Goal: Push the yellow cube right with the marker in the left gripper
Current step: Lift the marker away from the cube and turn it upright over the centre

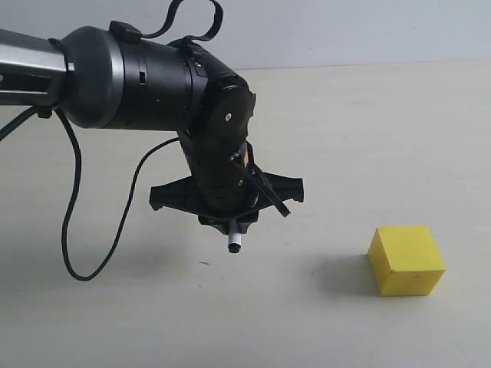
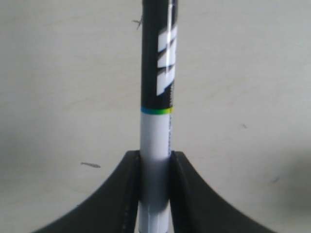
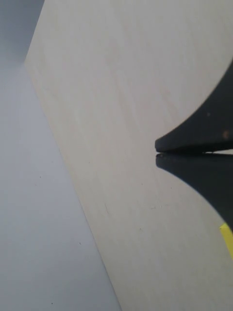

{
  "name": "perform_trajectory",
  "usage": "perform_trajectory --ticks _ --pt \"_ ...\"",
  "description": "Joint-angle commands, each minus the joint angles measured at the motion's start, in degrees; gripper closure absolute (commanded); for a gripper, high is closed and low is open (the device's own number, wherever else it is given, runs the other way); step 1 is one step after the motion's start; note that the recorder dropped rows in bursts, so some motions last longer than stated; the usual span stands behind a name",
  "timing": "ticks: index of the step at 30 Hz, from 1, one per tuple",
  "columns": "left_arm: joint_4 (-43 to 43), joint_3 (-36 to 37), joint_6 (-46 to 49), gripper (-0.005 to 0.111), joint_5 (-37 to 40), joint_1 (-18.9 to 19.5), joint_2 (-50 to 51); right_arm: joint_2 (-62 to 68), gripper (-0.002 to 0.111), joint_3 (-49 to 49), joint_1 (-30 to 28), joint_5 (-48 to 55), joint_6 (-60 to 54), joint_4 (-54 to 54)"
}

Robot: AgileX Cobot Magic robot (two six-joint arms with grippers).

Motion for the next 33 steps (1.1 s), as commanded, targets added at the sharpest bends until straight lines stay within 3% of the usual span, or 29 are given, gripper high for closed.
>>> perform_trajectory --ticks 1,33 --pt "0.11 0.14 -0.50 0.107 0.04 -0.06 0.10 -0.30 0.108 0.29 0.17 -0.36 -0.01 -0.05" --pt "0.29 1.17 -3.95 0.107 -0.36 0.06 5.79 -0.30 0.108 0.29 0.17 -0.10 -0.01 -0.05"
